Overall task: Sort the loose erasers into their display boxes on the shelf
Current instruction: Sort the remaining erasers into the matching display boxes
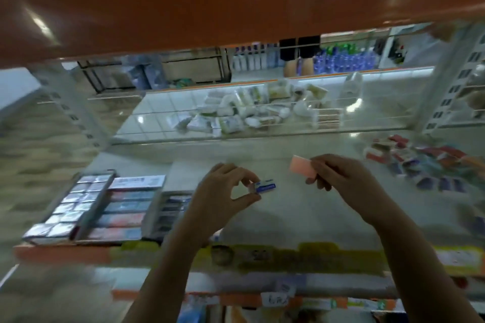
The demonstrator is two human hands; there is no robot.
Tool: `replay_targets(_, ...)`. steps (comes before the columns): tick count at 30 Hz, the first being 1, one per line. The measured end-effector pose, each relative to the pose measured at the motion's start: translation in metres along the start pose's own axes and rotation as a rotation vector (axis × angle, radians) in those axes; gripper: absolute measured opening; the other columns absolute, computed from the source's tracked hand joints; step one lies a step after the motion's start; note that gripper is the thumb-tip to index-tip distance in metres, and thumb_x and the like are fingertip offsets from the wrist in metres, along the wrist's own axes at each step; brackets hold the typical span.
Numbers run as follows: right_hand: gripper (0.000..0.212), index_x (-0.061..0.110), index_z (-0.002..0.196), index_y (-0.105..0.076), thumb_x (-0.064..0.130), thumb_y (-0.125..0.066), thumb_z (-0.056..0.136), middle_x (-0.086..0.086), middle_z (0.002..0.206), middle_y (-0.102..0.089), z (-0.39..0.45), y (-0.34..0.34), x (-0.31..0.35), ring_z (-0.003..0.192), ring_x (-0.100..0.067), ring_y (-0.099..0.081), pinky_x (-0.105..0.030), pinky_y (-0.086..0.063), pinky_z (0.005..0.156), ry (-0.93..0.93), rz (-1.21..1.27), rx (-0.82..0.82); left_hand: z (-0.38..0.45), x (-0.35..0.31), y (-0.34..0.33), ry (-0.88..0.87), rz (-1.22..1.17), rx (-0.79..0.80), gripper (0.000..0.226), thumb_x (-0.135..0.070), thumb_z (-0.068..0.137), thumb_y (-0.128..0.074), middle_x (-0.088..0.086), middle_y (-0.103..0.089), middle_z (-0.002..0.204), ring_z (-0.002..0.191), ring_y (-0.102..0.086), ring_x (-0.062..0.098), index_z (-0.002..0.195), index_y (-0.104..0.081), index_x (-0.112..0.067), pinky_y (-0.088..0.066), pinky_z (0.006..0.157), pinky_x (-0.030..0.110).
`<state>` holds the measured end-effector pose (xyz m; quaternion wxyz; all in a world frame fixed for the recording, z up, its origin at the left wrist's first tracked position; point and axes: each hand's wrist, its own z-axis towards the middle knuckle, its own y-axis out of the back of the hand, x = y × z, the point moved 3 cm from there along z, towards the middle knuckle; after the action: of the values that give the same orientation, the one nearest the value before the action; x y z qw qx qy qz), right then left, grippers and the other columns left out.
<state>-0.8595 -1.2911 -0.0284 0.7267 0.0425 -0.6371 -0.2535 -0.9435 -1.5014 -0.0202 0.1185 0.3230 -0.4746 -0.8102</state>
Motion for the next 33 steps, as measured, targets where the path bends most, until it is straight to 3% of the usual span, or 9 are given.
replay_targets(5,0.020,0.024,0.089,-0.066,0.011,-0.050,0.093,0.001,0.072,-0.070,0.013,-0.070,0.033,0.058,-0.004,-0.057,-0.016,-0.045,0.057,-0.024,0.016,0.034,-0.044,0.060,0.043,0.076,0.054,0.041,0.022,-0.032,0.078,-0.072,-0.017,-0.056,0.088,0.088,-0.047,0.003,0.100,-0.068,-0.027,-0.036,0.074,0.011)
replay_targets(8,0.020,0.021,0.088,-0.066,0.010,-0.050,0.093,0.002,0.070,-0.069,0.019,-0.105,0.047,0.056,-0.002,-0.055,-0.014,-0.044,0.055,-0.036,-0.016,0.027,-0.059,0.085,0.052,0.039,0.067,0.137,0.025,-0.039,0.080,-0.065,-0.009,-0.064,0.095,0.092,-0.052,0.010,0.100,-0.069,-0.025,-0.044,0.080,0.027)
replay_targets(12,0.020,0.020,0.089,-0.067,0.012,-0.050,0.093,0.003,0.070,-0.068,0.021,-0.141,0.060,0.057,-0.003,-0.056,-0.013,-0.044,0.057,-0.045,-0.050,0.017,-0.074,0.107,0.057,-0.022,0.136,0.296,0.031,-0.042,0.089,-0.056,-0.013,-0.053,0.124,0.117,-0.042,0.009,0.118,-0.058,-0.033,-0.033,0.097,0.023)
replay_targets(15,0.019,0.021,0.088,-0.067,0.013,-0.051,0.093,0.009,0.065,-0.066,0.020,-0.160,0.065,0.055,0.000,-0.055,-0.012,-0.044,0.057,-0.071,-0.085,0.001,-0.080,0.117,0.057,-0.066,0.193,0.359,0.033,-0.045,0.092,-0.049,-0.017,-0.043,0.135,0.126,-0.032,0.006,0.124,-0.048,-0.039,-0.025,0.104,0.024)
replay_targets(24,0.020,0.027,0.085,-0.063,0.014,-0.050,0.094,0.021,0.059,-0.062,0.011,-0.180,0.067,0.055,0.002,-0.055,-0.011,-0.043,0.056,-0.101,-0.122,0.027,-0.083,0.115,0.051,-0.126,0.257,0.380,0.034,-0.044,0.096,-0.040,-0.012,-0.043,0.137,0.127,-0.035,0.009,0.128,-0.046,-0.035,-0.023,0.101,0.026)
replay_targets(27,0.018,0.027,0.086,-0.062,0.016,-0.050,0.094,0.016,0.059,-0.062,0.011,-0.178,0.063,0.056,0.002,-0.056,-0.011,-0.043,0.057,-0.084,-0.136,0.066,-0.082,0.111,0.048,-0.113,0.287,0.395,0.036,-0.043,0.097,-0.039,-0.012,-0.043,0.139,0.128,-0.035,0.010,0.131,-0.047,-0.035,-0.023,0.103,0.027)
replay_targets(29,0.015,0.025,0.089,-0.062,0.018,-0.050,0.094,0.013,0.064,-0.062,0.012,-0.176,0.060,0.058,0.002,-0.057,-0.011,-0.044,0.058,-0.066,-0.147,0.104,-0.085,0.107,0.049,-0.104,0.269,0.372,0.030,-0.040,0.094,-0.047,-0.011,-0.056,0.127,0.120,-0.048,0.013,0.122,-0.058,-0.035,-0.032,0.098,0.033)
replay_targets(31,0.013,0.026,0.091,-0.061,0.020,-0.050,0.094,0.013,0.066,-0.062,0.013,-0.175,0.058,0.060,0.002,-0.058,-0.012,-0.045,0.059,-0.054,-0.154,0.144,-0.087,0.104,0.049,-0.089,0.262,0.373,0.018,-0.040,0.081,-0.058,-0.015,-0.070,0.092,0.088,-0.064,0.012,0.091,-0.072,-0.036,-0.048,0.077,0.033)
replay_targets(33,0.012,0.025,0.093,-0.060,0.020,-0.050,0.094,0.015,0.065,-0.061,0.014,-0.174,0.056,0.061,0.002,-0.058,-0.013,-0.045,0.059,-0.039,-0.155,0.183,-0.088,0.104,0.048,-0.058,0.284,0.316,0.015,-0.042,0.069,-0.059,-0.019,-0.068,0.072,0.069,-0.064,0.008,0.073,-0.073,-0.038,-0.049,0.062,0.027)
